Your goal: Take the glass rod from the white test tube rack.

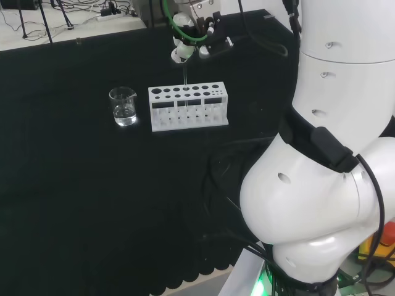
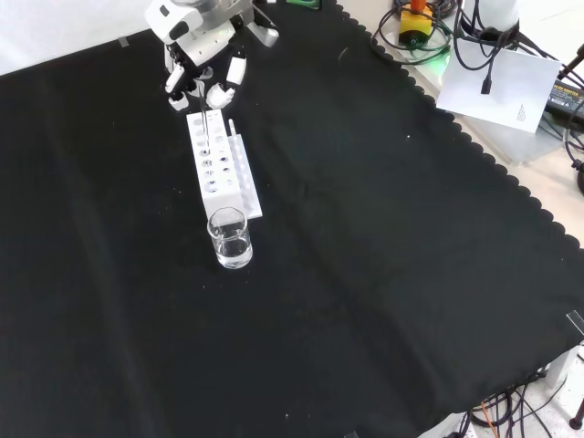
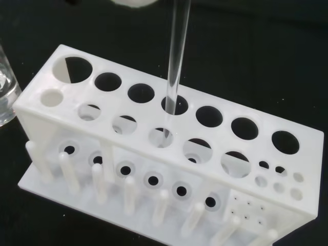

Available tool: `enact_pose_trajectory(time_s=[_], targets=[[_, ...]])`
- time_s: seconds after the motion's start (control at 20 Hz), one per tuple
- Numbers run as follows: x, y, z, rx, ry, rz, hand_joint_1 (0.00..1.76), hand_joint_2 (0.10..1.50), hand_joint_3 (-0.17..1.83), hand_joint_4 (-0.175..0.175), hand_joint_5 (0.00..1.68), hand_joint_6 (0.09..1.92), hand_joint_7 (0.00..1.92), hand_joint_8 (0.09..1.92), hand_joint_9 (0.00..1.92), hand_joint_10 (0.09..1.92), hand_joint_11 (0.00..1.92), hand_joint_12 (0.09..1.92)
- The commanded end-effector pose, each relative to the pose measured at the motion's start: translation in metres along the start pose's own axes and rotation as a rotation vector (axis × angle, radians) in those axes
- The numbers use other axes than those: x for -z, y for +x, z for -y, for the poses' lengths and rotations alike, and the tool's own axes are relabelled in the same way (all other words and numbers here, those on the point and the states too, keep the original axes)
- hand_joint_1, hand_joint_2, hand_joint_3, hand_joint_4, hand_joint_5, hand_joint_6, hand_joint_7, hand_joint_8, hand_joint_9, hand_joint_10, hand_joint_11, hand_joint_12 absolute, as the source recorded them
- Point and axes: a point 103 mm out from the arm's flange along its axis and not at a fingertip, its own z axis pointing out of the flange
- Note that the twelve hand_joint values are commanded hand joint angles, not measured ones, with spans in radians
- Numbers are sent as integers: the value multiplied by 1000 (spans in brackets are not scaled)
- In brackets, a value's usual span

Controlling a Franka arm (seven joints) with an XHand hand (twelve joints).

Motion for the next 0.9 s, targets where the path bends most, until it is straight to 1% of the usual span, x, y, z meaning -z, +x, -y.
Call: enact_pose_trajectory(time_s=[0.05, 0.1, 0.25, 0.35, 0.4, 0.45, 0.55, 0.7, 0.75, 0.8, 0.85, 0.9], targets=[[-4, 1, 4, 65, -13, 16, 944, 838, 587, -175, 635, 908, 1201, 881, 1568, 791, 1206, 1058], [-5, 1, 4, 67, -14, 19, 958, 835, 593, -175, 647, 911, 1209, 881, 1576, 788, 1229, 1043], [-5, 0, 3, 68, -30, 10, 1040, 824, 609, -175, 708, 915, 1243, 888, 1614, 774, 1383, 936], [-3, 1, 1, 73, -46, -2, 1100, 992, 333, -175, 811, 1089, 1262, 907, 1644, 769, 1521, 852], [-3, 2, 1, 75, -49, -7, 1114, 1060, 213, -175, 834, 1137, 1263, 922, 1654, 769, 1588, 808], [-3, 2, 1, 80, -54, -9, 1122, 1106, 129, -175, 846, 1161, 1262, 936, 1662, 769, 1640, 772], [-2, 4, 1, 84, -65, -23, 1128, 1145, 57, -175, 856, 1178, 1263, 952, 1669, 771, 1695, 741], [-3, 3, 2, 81, -98, -40, 1135, 1155, 29, -175, 868, 1171, 1279, 969, 1685, 778, 1734, 724], [-2, 2, 3, 79, -117, -54, 1179, 1143, 20, -175, 887, 1134, 1175, 1010, 1685, 783, 1738, 712], [-2, 1, 4, 78, -139, -69, 1216, 1132, 14, -175, 908, 1098, 1095, 1039, 1673, 803, 1721, 704], [0, -1, 5, 82, -169, -83, 1241, 1121, 9, -175, 930, 1063, 1053, 1047, 1645, 844, 1688, 711], [-4, -2, 10, 98, -221, -110, 1259, 1112, 5, -175, 943, 958, 1057, 1085, 1610, 884, 1649, 720]])
